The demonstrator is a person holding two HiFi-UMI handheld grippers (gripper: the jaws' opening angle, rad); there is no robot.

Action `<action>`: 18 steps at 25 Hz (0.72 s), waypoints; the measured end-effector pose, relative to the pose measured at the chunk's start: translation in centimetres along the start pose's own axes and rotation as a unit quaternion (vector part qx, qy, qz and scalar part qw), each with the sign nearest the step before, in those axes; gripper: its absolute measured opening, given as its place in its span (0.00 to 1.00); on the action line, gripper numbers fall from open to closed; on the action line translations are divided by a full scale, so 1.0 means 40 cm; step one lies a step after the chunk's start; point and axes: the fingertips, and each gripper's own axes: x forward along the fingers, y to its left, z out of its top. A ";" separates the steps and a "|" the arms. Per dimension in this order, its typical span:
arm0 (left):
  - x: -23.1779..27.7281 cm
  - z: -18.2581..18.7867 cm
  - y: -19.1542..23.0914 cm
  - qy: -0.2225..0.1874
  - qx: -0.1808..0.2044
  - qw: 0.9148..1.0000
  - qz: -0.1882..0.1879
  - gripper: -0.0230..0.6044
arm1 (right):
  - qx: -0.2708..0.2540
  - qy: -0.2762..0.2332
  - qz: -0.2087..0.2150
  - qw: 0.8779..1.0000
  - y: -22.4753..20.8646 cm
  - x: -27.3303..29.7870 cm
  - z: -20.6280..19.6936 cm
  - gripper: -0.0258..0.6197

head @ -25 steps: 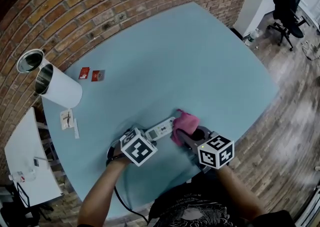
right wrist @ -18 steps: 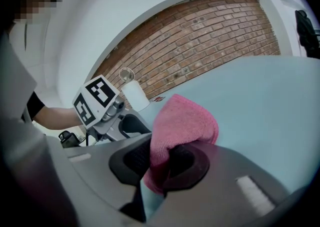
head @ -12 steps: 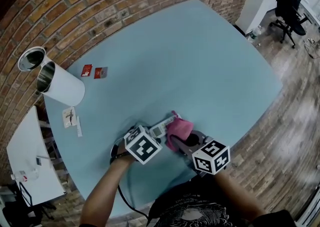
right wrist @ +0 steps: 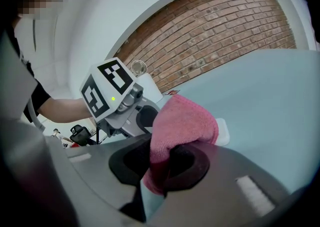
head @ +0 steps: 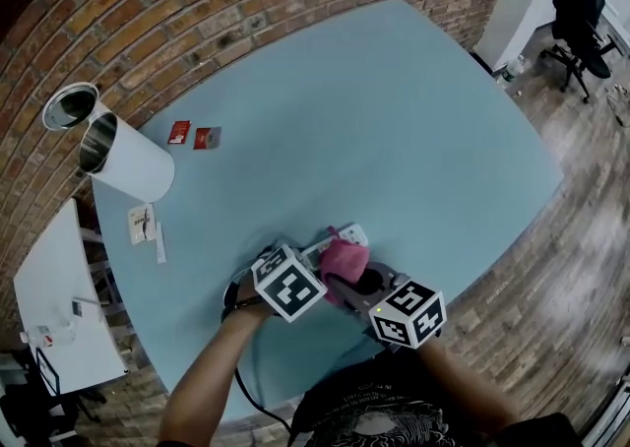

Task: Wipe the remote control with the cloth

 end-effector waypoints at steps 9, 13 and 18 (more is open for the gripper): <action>0.002 0.000 -0.004 0.008 0.005 1.000 -0.002 0.40 | -0.084 -0.015 0.028 0.996 -0.029 -0.024 0.210 0.14; 0.003 0.006 -0.005 0.009 0.009 1.000 -0.003 0.40 | -0.137 0.005 0.039 0.990 -0.047 0.037 0.261 0.14; 0.004 0.006 -0.007 0.030 0.012 0.999 -0.003 0.40 | -0.184 0.054 0.074 0.979 -0.040 0.137 0.243 0.14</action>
